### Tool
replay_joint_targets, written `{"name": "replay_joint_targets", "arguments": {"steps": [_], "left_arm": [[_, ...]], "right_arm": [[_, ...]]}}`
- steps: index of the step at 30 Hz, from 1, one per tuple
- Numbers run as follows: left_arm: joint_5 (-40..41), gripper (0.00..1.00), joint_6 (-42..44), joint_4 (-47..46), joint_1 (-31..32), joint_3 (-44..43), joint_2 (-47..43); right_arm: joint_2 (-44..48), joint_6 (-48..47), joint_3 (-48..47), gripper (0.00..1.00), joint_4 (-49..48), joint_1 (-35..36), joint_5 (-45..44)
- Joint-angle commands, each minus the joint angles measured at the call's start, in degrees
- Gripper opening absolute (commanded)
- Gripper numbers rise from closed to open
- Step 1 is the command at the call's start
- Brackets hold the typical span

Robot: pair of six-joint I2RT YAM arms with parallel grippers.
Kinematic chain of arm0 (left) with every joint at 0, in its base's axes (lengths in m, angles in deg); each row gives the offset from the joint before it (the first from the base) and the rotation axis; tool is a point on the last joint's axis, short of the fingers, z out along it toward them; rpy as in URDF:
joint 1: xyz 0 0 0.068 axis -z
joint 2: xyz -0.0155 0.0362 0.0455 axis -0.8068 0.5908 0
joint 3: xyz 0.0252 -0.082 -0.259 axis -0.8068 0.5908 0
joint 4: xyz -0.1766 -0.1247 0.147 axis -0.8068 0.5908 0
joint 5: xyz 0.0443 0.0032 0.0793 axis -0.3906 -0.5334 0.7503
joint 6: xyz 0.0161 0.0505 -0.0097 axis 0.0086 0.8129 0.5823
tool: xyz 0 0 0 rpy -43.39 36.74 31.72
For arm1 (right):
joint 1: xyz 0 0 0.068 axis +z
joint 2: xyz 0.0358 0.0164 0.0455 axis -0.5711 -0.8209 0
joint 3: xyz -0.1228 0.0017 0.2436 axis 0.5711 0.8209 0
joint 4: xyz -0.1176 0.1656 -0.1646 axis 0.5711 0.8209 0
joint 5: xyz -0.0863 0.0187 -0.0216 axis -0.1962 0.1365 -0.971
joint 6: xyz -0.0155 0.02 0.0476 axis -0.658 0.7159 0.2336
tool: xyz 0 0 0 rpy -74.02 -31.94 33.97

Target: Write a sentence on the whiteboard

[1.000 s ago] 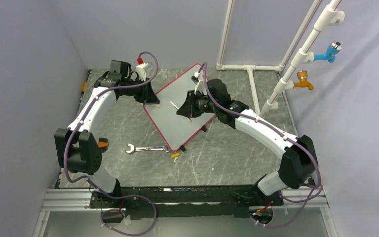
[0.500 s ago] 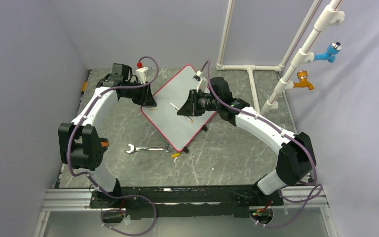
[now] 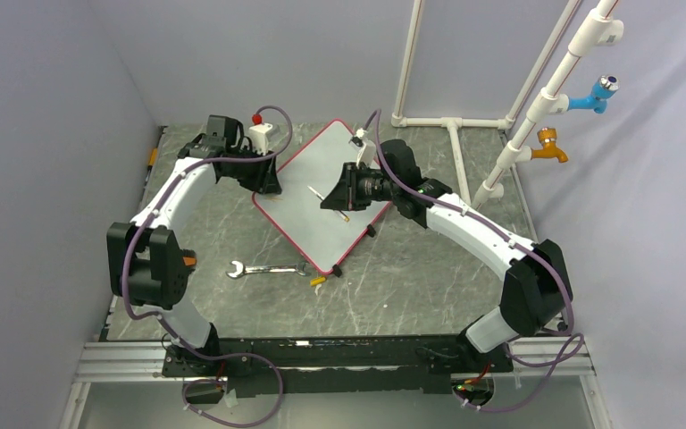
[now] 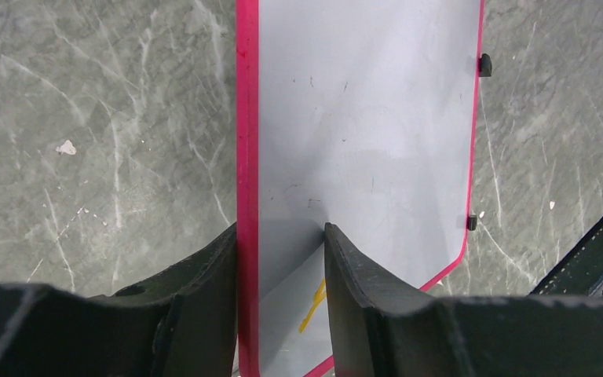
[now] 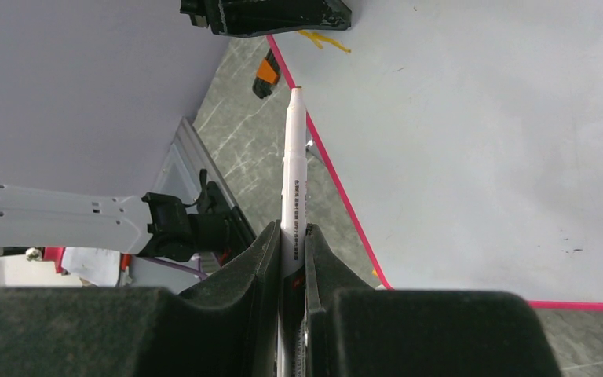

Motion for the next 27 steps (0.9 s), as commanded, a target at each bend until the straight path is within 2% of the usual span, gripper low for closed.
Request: {"name": "replay_joint_targets", "arguments": {"steps": [1,7,13,14,16,19,22,24,25,27], "left_arm": [[1.9,0.45,1.9,1.0,0.3,-1.6,-2.5],[2.0,0.49,2.4,-1.4,0.3,-1.4,-5.5],[1.6,0.71,4.0,-6.6,0.9,0.1,-11.9],[1.7,0.81,5.0,-7.8,1.6,0.9,-13.5],[4.3,0.92,7.4,-11.1,3.2,3.1,-17.0],[6.0,0.94,11.5,-15.4,5.2,7.2,-22.7],[2.2,0.93,17.5,-19.1,6.8,11.2,-27.3],[-2.7,0.93,26.7,-20.1,9.1,15.2,-31.4],[-3.1,0.98,32.3,-20.5,10.8,17.6,-33.5],[-1.0,0.99,38.5,-24.0,14.5,22.3,-37.4]], "right_arm": [[3.4,0.1,0.0,0.00,-0.9,-0.2,0.8],[4.9,-0.6,0.2,0.00,0.7,-0.2,0.3],[4.9,-2.0,-0.8,0.00,3.4,-0.2,2.2],[4.8,-2.5,-1.0,0.00,4.1,-0.3,2.9],[5.2,-3.6,-1.5,0.00,5.6,-0.3,3.1],[5.7,-5.2,-2.2,0.00,7.6,-0.4,2.9],[5.5,-6.7,-3.9,0.00,9.9,-0.3,4.3],[5.3,-7.8,-5.2,0.00,11.7,-0.3,5.3],[5.3,-8.4,-5.8,0.00,12.6,-0.3,5.7],[5.5,-9.6,-6.9,0.00,14.3,-0.3,6.2]]}}
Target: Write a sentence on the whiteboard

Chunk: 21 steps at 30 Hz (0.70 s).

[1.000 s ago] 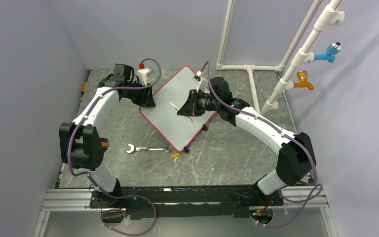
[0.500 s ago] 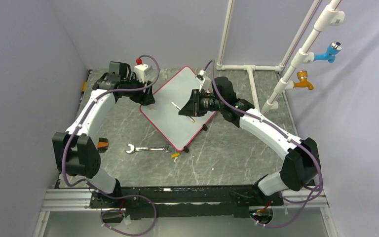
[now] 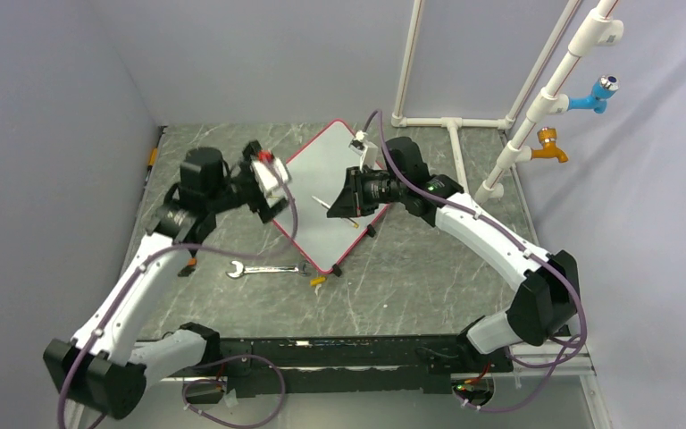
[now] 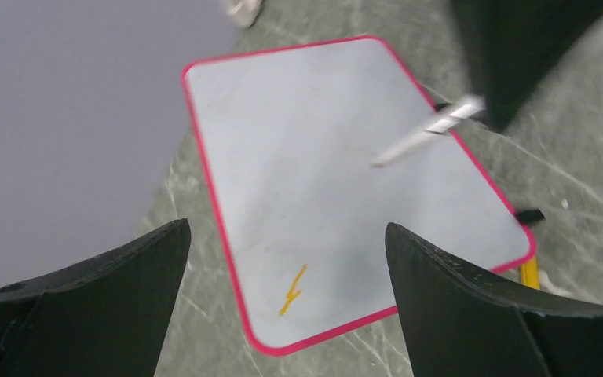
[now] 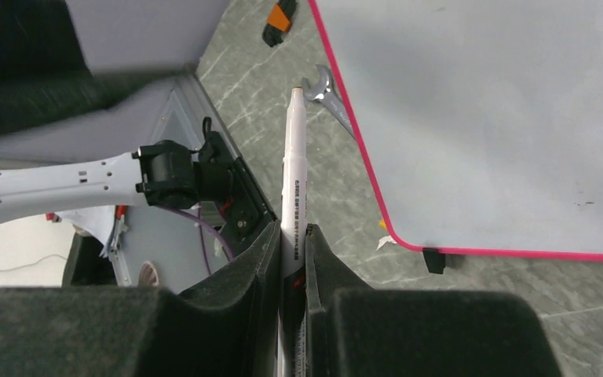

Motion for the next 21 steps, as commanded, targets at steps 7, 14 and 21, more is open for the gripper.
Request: {"name": "replay_joint_targets", "arguments": {"steps": [7,14,21], "left_arm": [[-1.3,0.93,26.3,-1.7,11.9,6.4,-7.0],[6.7,0.79,31.4,0.2,19.4,4.5,-3.0],[11.0,0.61,34.4,1.9,22.0,0.8,2.1]], "right_arm": [[2.5,-4.7,-7.0,0.00,6.2,-0.1,4.3],[3.3,-4.3,-7.2,0.00,6.0,0.1,4.8],[3.8,-5.1,-7.3,0.00,7.2,0.1,4.3]]}}
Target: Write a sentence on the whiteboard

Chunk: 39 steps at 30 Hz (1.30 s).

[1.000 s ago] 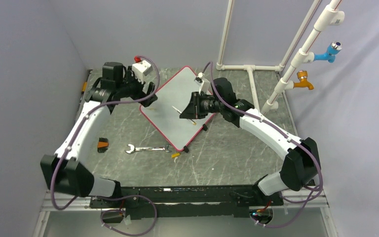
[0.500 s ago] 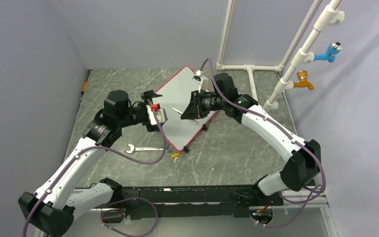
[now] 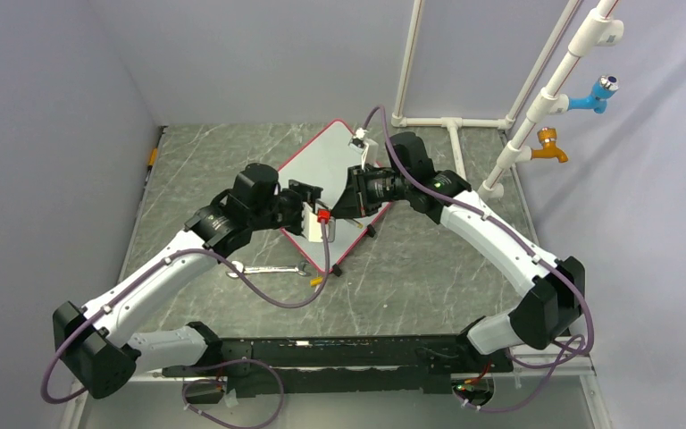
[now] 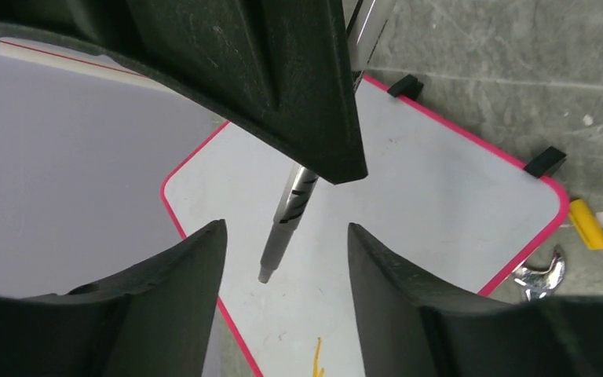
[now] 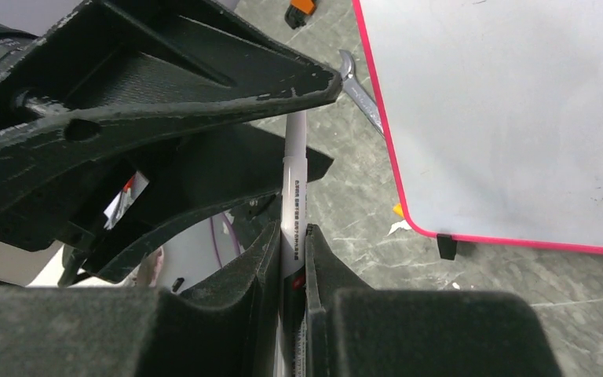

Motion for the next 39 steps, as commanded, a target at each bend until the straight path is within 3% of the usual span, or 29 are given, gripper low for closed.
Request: {"name": "replay_joint_targets", "arguments": {"steps": [1,3,5,6,11,12,15,19,28,39], "left_arm": [[4.3,0.55,3.8,1.1,1.4,-3.8,1.5],[5.6,0.33,4.3,1.8,1.9,-4.3,2.3],[6.8,0.04,4.4,2.2,2.6,-4.7,2.7],[7.3,0.00,4.1,2.0,2.9,-4.7,2.7],[6.5,0.00,2.0,1.5,3.8,-4.5,2.1],[6.4,0.00,1.0,1.2,3.8,-4.6,2.1],[7.3,0.00,-4.2,0.2,3.8,-5.2,2.8],[8.8,0.00,-11.5,-0.1,3.8,-7.3,5.1],[12.3,0.00,-21.8,-3.5,3.8,-9.8,5.4],[11.4,0.00,-24.3,-4.1,3.8,-11.1,4.5]], "right_arm": [[2.7,-1.2,-2.6,0.00,0.6,0.1,0.6],[3.1,-1.3,-2.3,0.00,0.6,0.2,0.6],[3.5,-1.3,-2.2,0.00,0.6,0.1,0.3],[3.5,-1.3,-2.1,0.00,0.5,0.1,0.2],[3.7,0.1,-2.3,0.00,-0.1,0.2,-1.9],[3.7,0.6,-2.4,0.07,-0.3,0.2,-2.9],[4.4,2.7,-2.5,0.44,-2.3,0.1,-4.9],[6.7,6.4,-1.5,0.61,-6.0,0.0,-9.3],[10.2,9.1,-0.4,0.60,-8.4,0.0,-16.5],[7.9,10.3,-0.3,0.47,-10.7,-0.1,-13.6]]}}
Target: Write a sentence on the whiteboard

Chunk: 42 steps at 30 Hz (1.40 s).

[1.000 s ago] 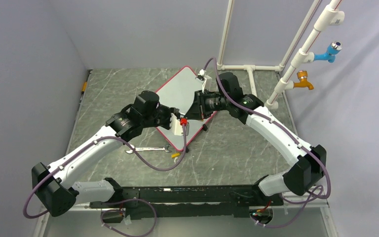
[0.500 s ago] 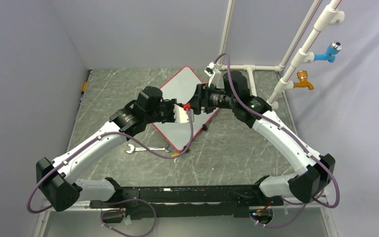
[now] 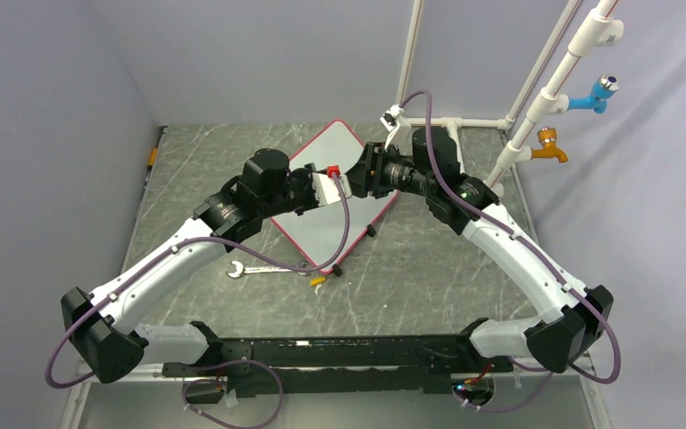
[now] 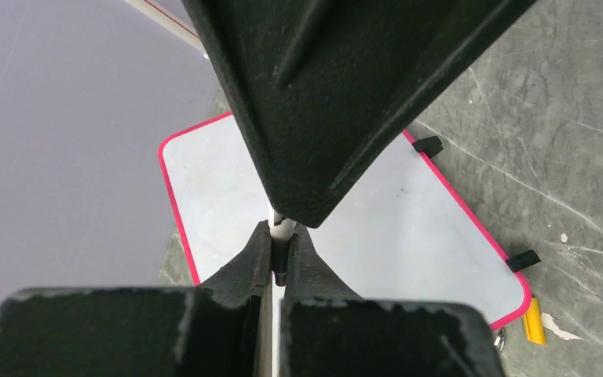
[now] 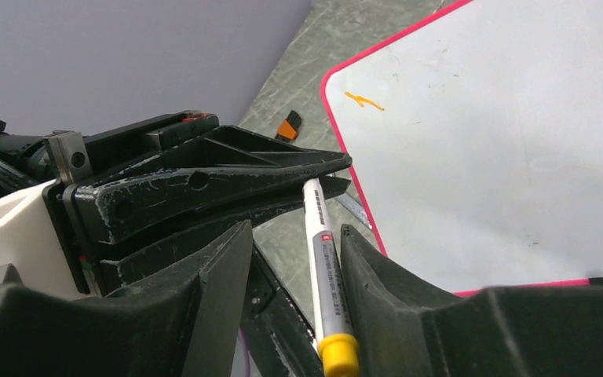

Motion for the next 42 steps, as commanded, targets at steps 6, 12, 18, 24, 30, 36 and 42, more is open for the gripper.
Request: {"name": "replay_joint_targets", "arguments": {"steps": [6,12,18,24,30,36,42], "left_arm": [[-0.5,0.00,-1.9,-2.7,0.2,-0.7,-2.2],[-0.8,0.00,-1.4,-2.4,0.8,-0.7,-2.4],[-1.0,0.00,-1.0,-2.5,1.6,-0.2,-2.7],[-0.7,0.00,-0.7,-2.5,2.1,0.3,-2.9],[-0.5,0.00,-0.3,-2.3,2.8,0.5,-2.8],[-0.1,0.00,0.1,-2.2,3.2,0.4,-2.5],[2.2,0.01,0.6,-2.3,3.3,0.7,-2.4]], "right_arm": [[-1.3,1.7,-0.1,0.35,-4.5,0.0,1.7],[-2.2,2.3,0.4,0.30,-5.7,0.0,1.5],[-2.7,2.9,0.8,0.31,-7.1,0.0,1.1],[-3.1,3.2,1.0,0.31,-7.8,0.0,1.1],[-3.4,3.9,1.6,0.28,-9.0,0.1,1.5],[-3.7,4.2,2.2,0.17,-9.5,0.1,1.7],[-3.5,4.2,2.9,0.00,-10.1,0.0,2.2]]}}
